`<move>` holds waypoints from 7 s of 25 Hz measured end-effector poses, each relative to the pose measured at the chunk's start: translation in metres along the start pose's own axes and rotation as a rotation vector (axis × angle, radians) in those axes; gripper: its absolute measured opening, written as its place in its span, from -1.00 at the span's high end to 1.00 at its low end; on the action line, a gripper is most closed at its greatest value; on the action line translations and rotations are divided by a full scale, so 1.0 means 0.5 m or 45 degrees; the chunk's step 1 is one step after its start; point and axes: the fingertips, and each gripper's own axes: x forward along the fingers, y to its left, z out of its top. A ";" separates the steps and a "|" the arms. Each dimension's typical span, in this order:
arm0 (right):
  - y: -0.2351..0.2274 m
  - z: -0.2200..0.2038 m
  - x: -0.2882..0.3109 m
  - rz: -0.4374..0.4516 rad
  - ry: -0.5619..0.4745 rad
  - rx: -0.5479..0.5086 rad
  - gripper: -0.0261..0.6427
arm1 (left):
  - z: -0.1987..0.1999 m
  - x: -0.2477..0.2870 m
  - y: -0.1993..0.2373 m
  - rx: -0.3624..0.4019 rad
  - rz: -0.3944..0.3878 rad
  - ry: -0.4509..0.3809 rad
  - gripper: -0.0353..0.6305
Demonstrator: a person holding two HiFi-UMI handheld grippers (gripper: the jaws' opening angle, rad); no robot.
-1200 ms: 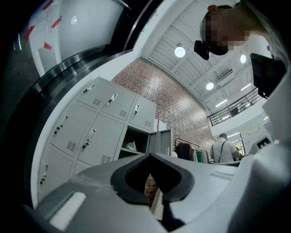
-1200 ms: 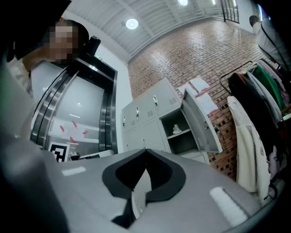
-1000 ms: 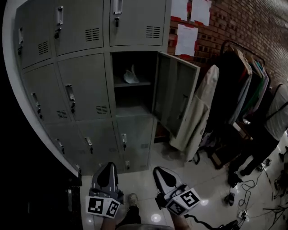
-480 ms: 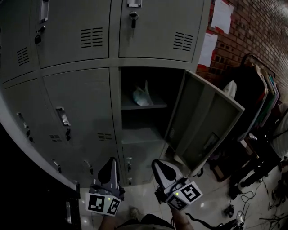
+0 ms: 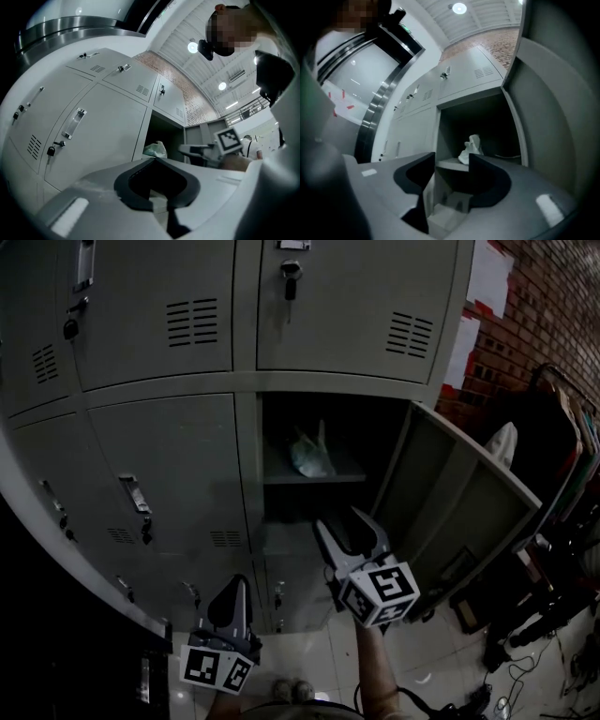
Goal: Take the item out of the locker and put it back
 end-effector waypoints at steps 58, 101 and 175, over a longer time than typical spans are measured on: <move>0.013 -0.032 -0.280 -0.039 -0.289 0.245 0.87 | 0.007 0.033 -0.044 0.047 -0.003 -0.022 0.88; -0.176 0.072 0.262 -0.155 0.078 -0.033 -0.06 | -0.044 0.079 0.031 0.027 0.068 0.068 0.88; 0.667 0.067 -1.002 0.094 -0.169 0.360 0.92 | 0.169 -0.884 -0.393 0.056 0.019 -0.001 0.88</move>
